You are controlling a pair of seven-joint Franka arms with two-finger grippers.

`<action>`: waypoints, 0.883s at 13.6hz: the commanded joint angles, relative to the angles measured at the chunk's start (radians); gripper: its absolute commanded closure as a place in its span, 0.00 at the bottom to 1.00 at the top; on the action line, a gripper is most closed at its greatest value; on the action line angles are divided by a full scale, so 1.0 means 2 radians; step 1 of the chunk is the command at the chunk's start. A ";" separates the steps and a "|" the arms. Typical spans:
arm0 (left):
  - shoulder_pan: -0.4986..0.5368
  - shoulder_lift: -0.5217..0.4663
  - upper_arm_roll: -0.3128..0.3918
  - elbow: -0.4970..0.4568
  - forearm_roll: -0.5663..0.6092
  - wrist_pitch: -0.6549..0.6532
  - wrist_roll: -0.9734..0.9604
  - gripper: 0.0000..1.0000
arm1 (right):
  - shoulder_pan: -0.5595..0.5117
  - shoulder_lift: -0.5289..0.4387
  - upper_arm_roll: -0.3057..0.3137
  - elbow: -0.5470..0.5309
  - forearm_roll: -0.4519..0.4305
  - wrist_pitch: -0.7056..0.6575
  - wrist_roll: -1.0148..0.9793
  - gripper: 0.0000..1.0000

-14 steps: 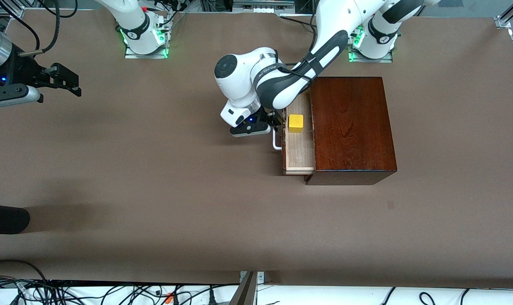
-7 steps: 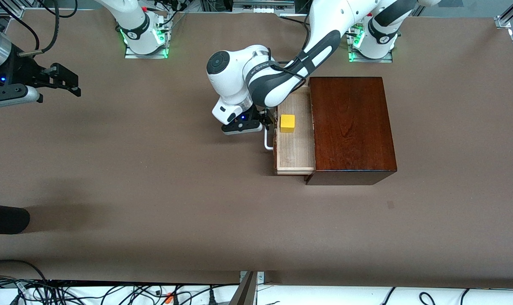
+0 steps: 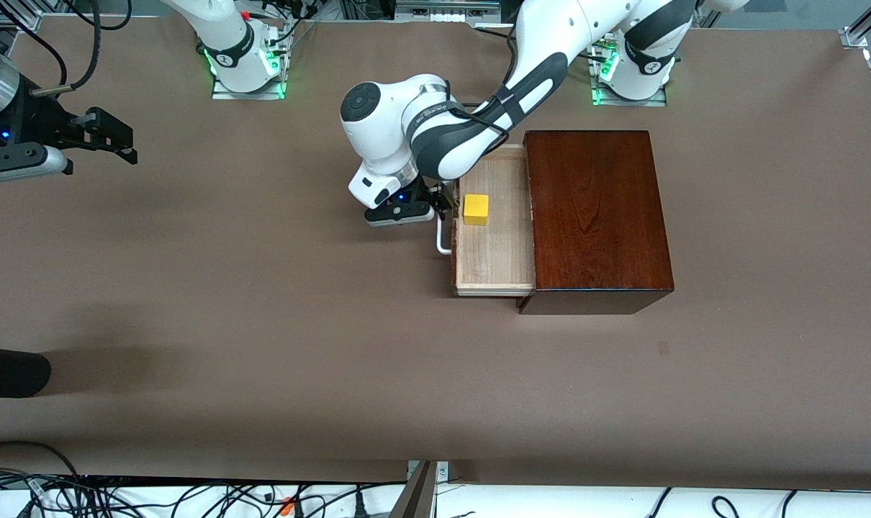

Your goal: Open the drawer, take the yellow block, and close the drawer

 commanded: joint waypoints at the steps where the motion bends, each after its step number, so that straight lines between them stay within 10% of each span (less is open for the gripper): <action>1: -0.013 0.019 -0.003 0.040 -0.012 0.008 -0.005 0.00 | -0.003 0.002 0.000 0.005 -0.003 -0.007 -0.002 0.00; 12: 0.181 -0.197 -0.020 -0.047 -0.188 -0.102 0.162 0.00 | -0.003 0.001 0.000 0.005 -0.003 -0.007 -0.003 0.00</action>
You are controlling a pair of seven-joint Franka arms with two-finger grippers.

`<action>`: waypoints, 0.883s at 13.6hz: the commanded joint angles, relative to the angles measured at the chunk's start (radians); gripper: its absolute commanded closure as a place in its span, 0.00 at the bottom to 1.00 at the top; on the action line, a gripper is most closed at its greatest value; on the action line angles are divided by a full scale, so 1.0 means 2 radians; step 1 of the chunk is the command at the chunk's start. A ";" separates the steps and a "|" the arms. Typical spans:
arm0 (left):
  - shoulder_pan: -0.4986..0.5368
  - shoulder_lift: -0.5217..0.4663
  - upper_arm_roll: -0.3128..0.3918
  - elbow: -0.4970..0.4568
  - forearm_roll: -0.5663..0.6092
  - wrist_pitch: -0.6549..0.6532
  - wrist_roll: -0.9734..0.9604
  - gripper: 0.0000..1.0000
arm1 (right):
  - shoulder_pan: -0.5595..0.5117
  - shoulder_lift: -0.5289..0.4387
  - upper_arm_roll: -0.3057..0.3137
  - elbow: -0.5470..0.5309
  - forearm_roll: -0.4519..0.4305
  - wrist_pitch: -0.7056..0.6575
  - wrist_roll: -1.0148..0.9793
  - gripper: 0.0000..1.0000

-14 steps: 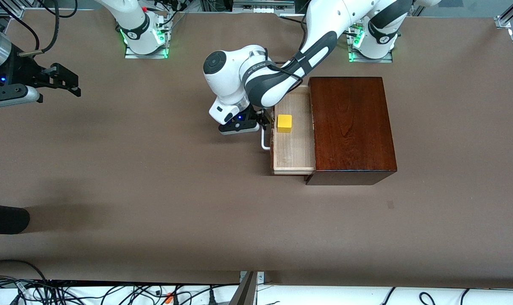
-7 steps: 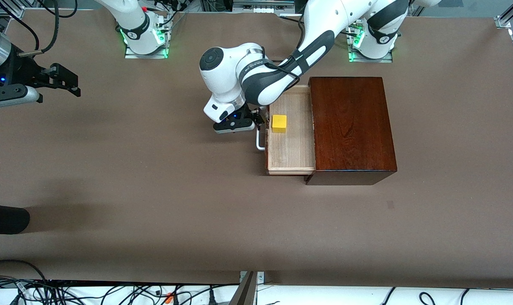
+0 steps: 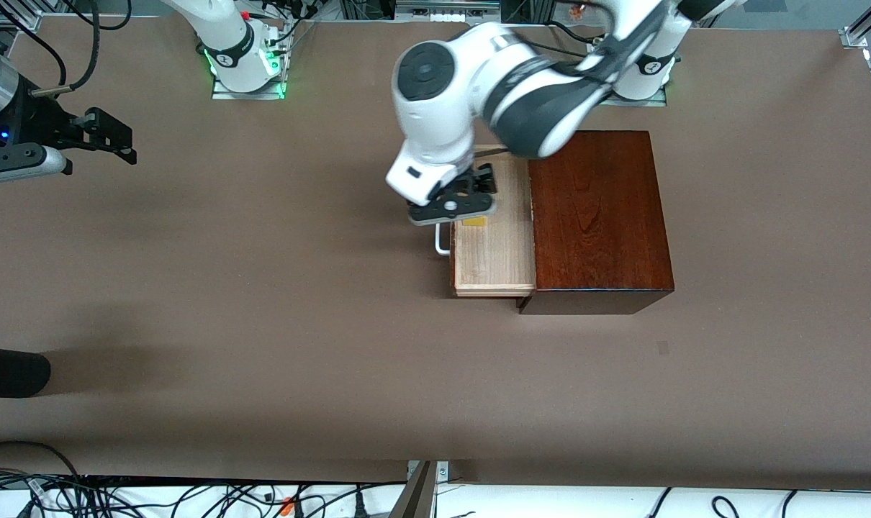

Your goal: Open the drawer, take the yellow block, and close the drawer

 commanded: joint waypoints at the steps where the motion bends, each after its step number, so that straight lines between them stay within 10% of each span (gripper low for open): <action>1: 0.089 -0.077 -0.007 -0.075 -0.051 0.003 0.075 0.00 | -0.003 0.001 0.001 0.005 -0.003 -0.007 -0.003 0.00; 9: 0.245 -0.120 0.001 -0.087 -0.105 -0.016 0.255 0.00 | 0.002 0.001 0.006 0.006 0.002 0.002 -0.003 0.00; 12: 0.243 -0.144 0.079 -0.100 -0.141 -0.016 0.334 0.00 | 0.011 0.013 0.010 0.008 0.003 0.008 -0.003 0.00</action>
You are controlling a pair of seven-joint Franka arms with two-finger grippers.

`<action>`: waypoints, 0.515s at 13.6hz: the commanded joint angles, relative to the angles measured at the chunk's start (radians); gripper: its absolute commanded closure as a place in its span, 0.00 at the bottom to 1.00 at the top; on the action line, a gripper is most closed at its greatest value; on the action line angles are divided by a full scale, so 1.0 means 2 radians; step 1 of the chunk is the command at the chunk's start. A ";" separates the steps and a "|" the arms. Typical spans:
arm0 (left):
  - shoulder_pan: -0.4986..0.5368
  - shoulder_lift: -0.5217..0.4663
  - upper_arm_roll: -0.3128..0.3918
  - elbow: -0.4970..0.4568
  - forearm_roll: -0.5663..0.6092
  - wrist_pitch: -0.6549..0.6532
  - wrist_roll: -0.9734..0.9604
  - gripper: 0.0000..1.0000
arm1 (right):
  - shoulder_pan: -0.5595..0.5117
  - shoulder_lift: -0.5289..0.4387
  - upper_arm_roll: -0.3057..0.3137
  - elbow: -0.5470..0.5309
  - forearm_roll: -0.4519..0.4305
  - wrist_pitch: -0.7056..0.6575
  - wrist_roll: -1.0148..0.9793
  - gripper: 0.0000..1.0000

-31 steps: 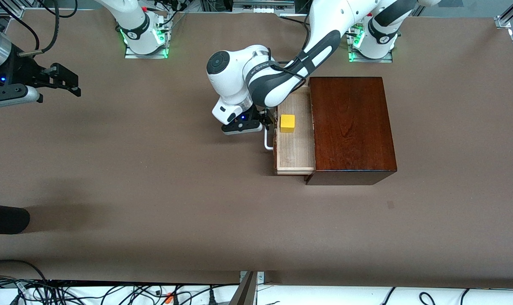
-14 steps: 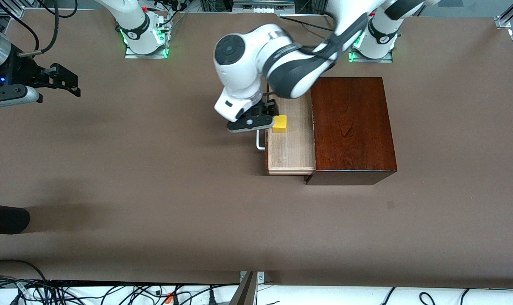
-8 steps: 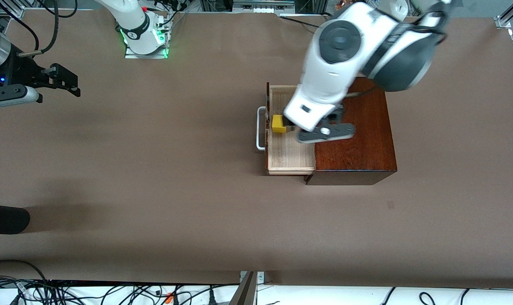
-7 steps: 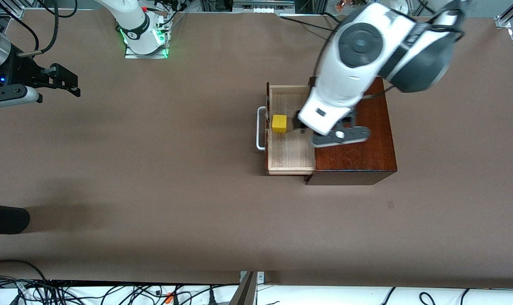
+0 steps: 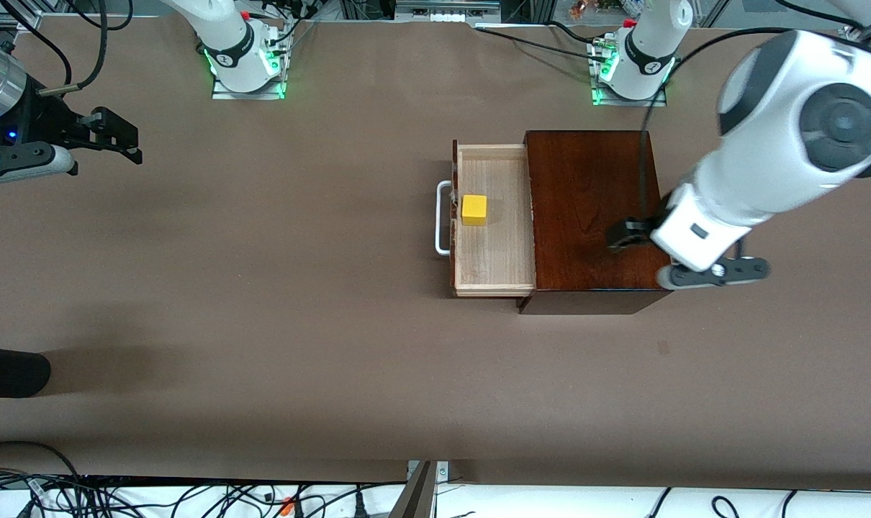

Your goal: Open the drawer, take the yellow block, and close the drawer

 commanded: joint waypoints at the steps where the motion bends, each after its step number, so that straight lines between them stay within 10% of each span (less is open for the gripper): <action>1: -0.008 -0.059 0.077 -0.052 -0.057 0.002 0.085 0.00 | 0.020 0.016 0.005 0.009 0.000 0.005 0.002 0.00; 7: -0.116 -0.149 0.251 -0.130 -0.088 -0.002 0.176 0.00 | 0.124 0.017 0.008 0.010 0.002 0.018 0.000 0.00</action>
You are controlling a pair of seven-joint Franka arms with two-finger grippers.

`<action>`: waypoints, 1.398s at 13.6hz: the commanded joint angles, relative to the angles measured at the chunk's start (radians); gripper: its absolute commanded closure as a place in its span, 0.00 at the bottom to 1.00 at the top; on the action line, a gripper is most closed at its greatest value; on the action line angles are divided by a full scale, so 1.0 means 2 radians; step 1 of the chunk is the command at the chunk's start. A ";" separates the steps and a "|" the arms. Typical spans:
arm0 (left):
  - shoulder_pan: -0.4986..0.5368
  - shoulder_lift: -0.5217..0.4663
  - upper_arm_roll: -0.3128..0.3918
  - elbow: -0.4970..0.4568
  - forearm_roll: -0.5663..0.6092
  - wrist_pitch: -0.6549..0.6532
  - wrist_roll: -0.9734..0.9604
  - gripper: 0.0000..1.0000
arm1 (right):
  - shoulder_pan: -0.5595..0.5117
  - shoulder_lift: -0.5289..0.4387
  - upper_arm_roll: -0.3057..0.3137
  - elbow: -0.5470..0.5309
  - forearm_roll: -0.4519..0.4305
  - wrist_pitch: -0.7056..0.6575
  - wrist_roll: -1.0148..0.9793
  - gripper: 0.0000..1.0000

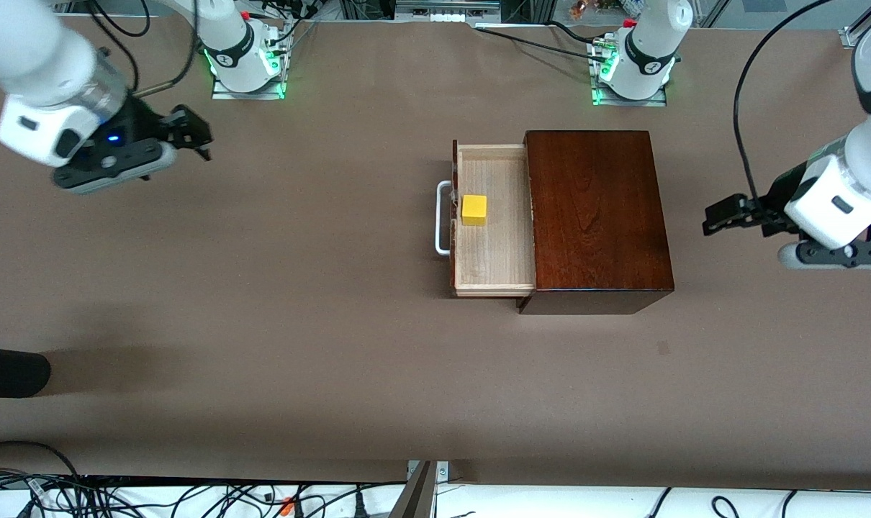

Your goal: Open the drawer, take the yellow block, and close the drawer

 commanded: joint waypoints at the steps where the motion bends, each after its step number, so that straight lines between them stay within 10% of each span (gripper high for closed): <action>1: -0.049 -0.054 0.056 -0.047 -0.012 -0.008 0.021 0.00 | 0.042 0.003 -0.003 0.009 0.003 0.008 -0.004 0.00; 14: -0.062 -0.078 0.077 -0.057 -0.003 -0.031 0.053 0.00 | 0.224 0.131 0.016 0.010 0.007 0.173 -0.114 0.00; 19: -0.017 -0.078 0.032 -0.058 -0.004 -0.026 0.079 0.00 | 0.253 0.204 0.031 0.055 0.004 0.221 -0.217 0.00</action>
